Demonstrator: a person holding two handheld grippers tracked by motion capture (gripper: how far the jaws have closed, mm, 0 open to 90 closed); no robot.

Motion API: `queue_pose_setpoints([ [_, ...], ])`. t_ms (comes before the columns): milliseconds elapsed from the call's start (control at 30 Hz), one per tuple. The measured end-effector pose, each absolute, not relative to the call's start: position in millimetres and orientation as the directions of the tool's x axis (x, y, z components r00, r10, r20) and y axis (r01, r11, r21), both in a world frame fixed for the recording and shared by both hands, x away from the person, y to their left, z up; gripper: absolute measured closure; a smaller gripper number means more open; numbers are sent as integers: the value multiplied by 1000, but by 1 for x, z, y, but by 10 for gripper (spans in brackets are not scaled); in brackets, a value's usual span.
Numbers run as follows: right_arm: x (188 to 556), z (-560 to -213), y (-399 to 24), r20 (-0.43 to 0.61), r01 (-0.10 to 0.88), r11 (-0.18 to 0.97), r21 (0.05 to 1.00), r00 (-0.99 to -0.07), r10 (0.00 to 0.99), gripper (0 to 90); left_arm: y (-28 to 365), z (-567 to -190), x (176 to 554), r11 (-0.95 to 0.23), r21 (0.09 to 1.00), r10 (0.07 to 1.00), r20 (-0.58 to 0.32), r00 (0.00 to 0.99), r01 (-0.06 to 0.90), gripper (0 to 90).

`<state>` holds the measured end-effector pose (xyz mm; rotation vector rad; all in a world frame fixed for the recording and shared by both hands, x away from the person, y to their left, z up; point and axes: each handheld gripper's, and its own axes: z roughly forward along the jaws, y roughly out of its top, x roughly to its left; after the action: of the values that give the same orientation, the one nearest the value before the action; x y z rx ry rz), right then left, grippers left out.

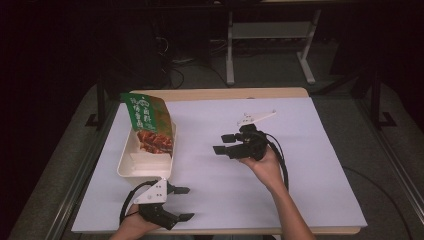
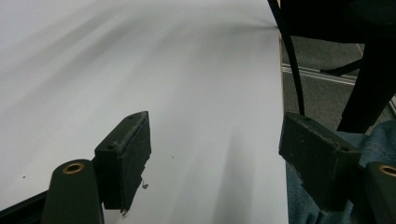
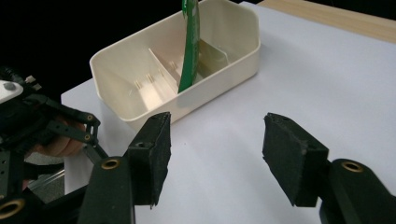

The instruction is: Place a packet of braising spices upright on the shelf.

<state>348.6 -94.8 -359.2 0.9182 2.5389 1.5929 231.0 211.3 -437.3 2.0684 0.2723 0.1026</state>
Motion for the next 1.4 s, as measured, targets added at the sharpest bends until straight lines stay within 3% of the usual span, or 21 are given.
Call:
queue_pose_setpoints([
  [1400,303,-400,-157,353,545,262,796,-771,531,320,212,-437,232,-469,866,256,-53,965,172,224],
])
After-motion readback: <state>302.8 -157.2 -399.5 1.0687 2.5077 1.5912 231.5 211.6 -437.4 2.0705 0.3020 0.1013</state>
